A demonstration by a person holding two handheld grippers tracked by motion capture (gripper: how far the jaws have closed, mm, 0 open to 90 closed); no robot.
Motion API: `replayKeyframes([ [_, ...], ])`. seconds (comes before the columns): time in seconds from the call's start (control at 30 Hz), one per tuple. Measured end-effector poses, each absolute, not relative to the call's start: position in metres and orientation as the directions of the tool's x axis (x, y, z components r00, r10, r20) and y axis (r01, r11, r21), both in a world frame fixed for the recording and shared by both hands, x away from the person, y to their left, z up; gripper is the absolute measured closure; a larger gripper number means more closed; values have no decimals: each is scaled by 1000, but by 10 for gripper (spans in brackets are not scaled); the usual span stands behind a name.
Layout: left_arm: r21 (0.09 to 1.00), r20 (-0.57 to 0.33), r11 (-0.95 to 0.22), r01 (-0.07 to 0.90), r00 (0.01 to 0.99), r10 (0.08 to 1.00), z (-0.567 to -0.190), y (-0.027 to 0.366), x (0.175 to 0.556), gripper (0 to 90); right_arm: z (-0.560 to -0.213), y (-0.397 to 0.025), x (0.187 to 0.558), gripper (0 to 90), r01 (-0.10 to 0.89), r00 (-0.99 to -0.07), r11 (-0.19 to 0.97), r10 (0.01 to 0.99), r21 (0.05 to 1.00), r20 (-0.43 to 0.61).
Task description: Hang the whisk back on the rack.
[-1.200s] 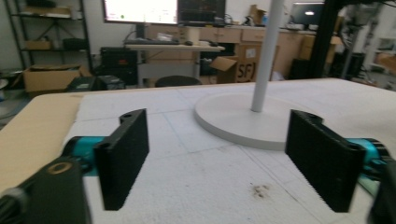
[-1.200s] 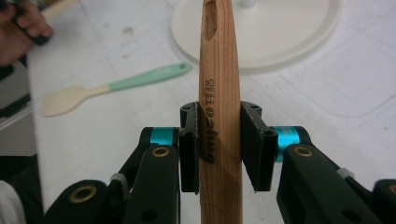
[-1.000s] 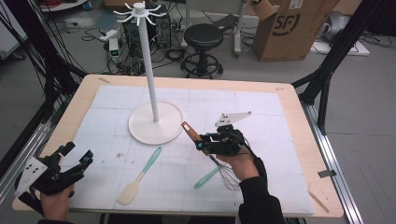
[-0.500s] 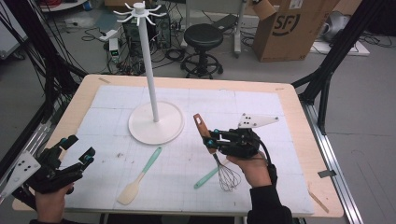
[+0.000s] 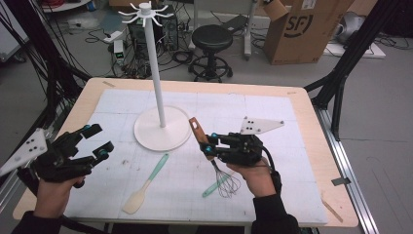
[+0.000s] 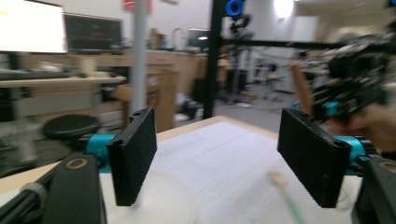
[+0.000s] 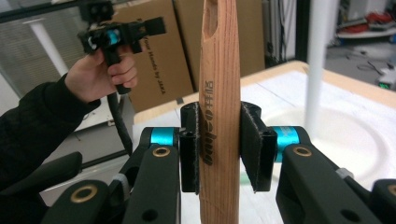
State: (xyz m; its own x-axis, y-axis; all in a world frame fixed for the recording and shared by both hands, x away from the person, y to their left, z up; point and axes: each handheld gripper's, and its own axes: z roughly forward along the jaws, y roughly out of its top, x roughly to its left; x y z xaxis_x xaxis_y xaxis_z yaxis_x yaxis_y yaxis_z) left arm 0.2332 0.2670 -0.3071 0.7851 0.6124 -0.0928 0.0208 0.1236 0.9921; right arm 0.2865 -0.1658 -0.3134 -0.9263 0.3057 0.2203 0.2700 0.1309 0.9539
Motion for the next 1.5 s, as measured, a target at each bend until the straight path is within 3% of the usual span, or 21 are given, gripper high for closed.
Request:
replayKeyframes([
  [0.33, 986, -147, 147, 83, 848, 509, -272, 229, 253, 359, -301, -122, 278, 707, 202, -955, 169, 253, 965, 156],
  [0.57, 989, -134, 111, 93, 878, 460, -265, 204, 257, 371, -296, -106, 277, 707, 187, -960, 166, 241, 968, 144],
  [0.97, 987, -157, 103, 126, 906, 392, -261, 177, 262, 484, -298, -100, 276, 707, 184, -963, 164, 229, 969, 144],
  [1.23, 983, -185, 93, 161, 904, 385, -264, 170, 263, 499, -298, -103, 274, 707, 183, -960, 143, 242, 973, 144],
  [1.5, 977, -213, 86, 195, 905, 367, -268, 159, 265, 604, -296, -102, 272, 706, 166, -963, 139, 236, 976, 130],
])
